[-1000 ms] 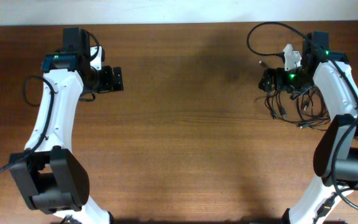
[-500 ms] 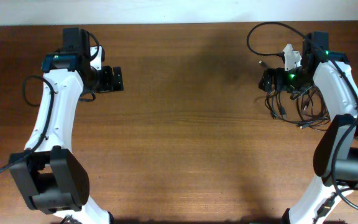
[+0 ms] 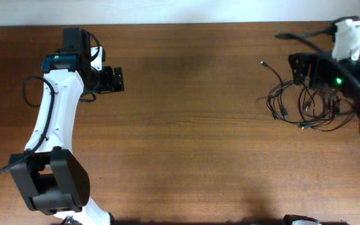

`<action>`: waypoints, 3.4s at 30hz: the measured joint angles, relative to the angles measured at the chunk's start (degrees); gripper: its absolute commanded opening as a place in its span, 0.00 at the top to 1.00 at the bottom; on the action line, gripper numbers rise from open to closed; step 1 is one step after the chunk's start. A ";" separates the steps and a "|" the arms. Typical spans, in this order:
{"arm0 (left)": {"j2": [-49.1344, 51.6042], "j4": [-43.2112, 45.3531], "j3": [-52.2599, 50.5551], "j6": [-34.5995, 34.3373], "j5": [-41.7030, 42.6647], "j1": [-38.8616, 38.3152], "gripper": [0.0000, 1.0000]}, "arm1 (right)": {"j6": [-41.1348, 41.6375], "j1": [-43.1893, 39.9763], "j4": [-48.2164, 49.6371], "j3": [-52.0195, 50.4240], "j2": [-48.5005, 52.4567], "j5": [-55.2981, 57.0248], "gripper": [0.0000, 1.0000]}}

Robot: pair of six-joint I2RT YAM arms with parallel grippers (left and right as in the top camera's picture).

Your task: Untangle cables

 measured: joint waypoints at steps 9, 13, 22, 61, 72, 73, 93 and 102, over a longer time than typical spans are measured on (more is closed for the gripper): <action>0.00 0.00 0.00 0.00 0.00 0.00 0.01 | -0.04 0.00 -0.20 0.07 -22.64 0.00 0.02; 0.00 0.02 0.00 0.00 0.00 0.00 0.01 | -0.15 0.00 -2.43 0.11 -23.76 0.00 0.02; 0.00 -0.02 0.00 0.00 0.00 0.00 0.01 | -0.17 0.00 0.55 -12.85 -28.85 0.00 0.01; 0.00 0.00 0.00 0.00 0.00 0.00 0.01 | -0.17 0.00 64.48 -91.69 -74.82 0.00 0.02; 0.00 0.04 0.00 0.00 0.00 0.00 0.01 | -2.01 0.00 49.68 -91.76 -74.88 2.58 0.02; 0.00 0.04 0.00 0.00 0.00 0.00 0.01 | -2.78 0.00 49.59 -91.76 -74.88 4.37 0.02; 0.00 0.04 0.00 0.00 0.00 0.00 0.01 | 12.09 0.00 48.61 -91.76 -74.88 23.21 0.02; 0.00 0.04 0.00 0.00 0.00 0.00 0.01 | 12.11 3.65 48.26 -91.76 -74.88 19.65 0.02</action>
